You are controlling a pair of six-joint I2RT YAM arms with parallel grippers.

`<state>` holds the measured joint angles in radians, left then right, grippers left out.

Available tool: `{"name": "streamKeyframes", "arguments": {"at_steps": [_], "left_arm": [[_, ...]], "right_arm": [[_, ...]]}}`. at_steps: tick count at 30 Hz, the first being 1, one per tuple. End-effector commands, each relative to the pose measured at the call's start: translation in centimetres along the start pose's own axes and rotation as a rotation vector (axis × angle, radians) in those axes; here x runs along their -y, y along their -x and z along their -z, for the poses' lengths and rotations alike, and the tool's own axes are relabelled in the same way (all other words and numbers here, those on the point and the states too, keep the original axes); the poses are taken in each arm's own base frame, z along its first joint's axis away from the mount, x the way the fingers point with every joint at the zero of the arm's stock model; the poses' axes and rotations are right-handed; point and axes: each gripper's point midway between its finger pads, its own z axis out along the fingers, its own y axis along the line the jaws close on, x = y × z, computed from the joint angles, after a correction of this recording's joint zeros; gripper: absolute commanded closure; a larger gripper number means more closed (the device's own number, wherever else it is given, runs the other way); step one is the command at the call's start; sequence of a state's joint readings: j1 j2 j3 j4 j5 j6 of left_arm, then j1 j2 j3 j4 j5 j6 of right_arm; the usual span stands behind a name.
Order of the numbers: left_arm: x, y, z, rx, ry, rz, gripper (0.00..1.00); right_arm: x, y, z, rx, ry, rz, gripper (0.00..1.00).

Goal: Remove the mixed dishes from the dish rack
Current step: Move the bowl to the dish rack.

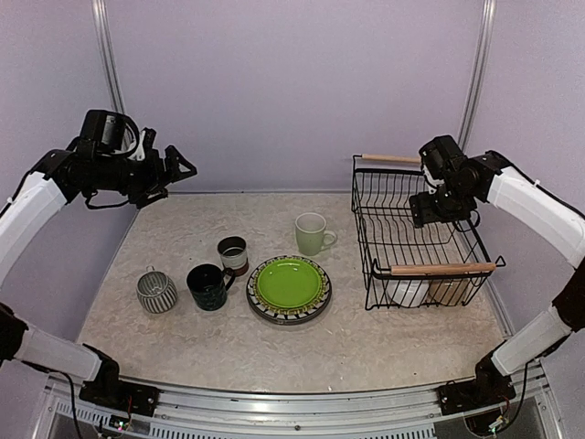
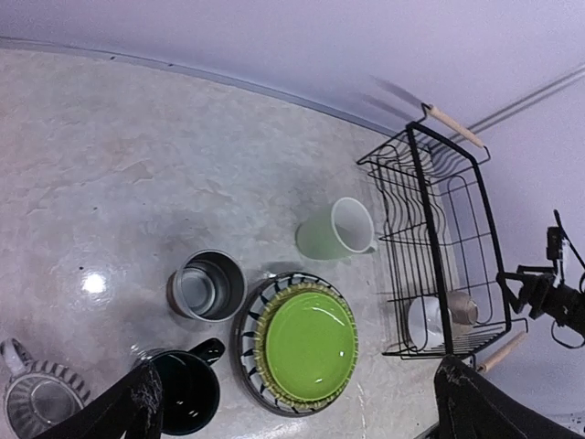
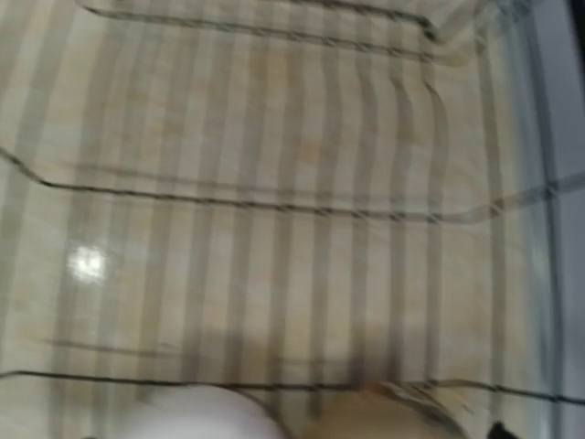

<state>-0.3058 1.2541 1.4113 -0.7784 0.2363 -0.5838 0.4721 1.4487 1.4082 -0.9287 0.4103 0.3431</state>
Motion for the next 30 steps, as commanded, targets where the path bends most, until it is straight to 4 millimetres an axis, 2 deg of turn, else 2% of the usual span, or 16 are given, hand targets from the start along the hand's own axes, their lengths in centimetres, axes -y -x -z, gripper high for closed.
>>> {"name": "streamKeyframes", "arguments": {"at_steps": [1, 2, 4, 5, 9, 12, 17, 21, 26, 30], "left_arm": [[5.6, -0.9, -1.2, -0.076, -0.142, -0.110, 0.01], [6.5, -1.3, -1.8, -0.097, -0.168, -0.125, 0.01], [7.2, -1.6, -2.5, -0.122, -0.200, -0.132, 0.01], [7.2, -1.9, -2.9, -0.129, -0.209, -0.137, 0.01], [5.6, -3.2, -3.8, -0.150, -0.185, -0.177, 0.01], [4.5, -3.7, -4.1, -0.161, -0.167, -0.183, 0.01], [4.5, -3.2, -3.6, -0.171, -0.215, -0.145, 0.01], [3.9, -2.7, -3.4, -0.164, -0.220, -0.119, 0.01], [3.6, -2.5, -3.5, -0.166, -0.234, -0.097, 0.01], [3.1, -2.4, -3.8, -0.173, -0.231, -0.076, 0.01]], "right_arm": [[1.9, -2.5, -0.4, -0.148, -0.007, 0.043, 0.18], [1.8, -3.2, -0.9, -0.178, 0.004, 0.047, 0.22], [1.4, -4.5, -1.9, -0.232, 0.033, 0.051, 0.32], [1.2, -5.3, -2.5, -0.261, 0.042, 0.052, 0.37], [0.4, -8.2, -4.5, -0.366, 0.065, 0.070, 0.45], [-0.3, -9.7, -5.7, -0.429, 0.090, 0.084, 0.45], [-1.9, -11.3, -7.6, -0.506, 0.143, 0.105, 0.46], [-2.6, -11.5, -8.7, -0.516, 0.157, 0.097, 0.49], [-3.5, -10.6, -10.1, -0.475, 0.173, 0.064, 0.48], [-3.4, -9.5, -12.2, -0.432, 0.123, 0.041, 0.49]]}}
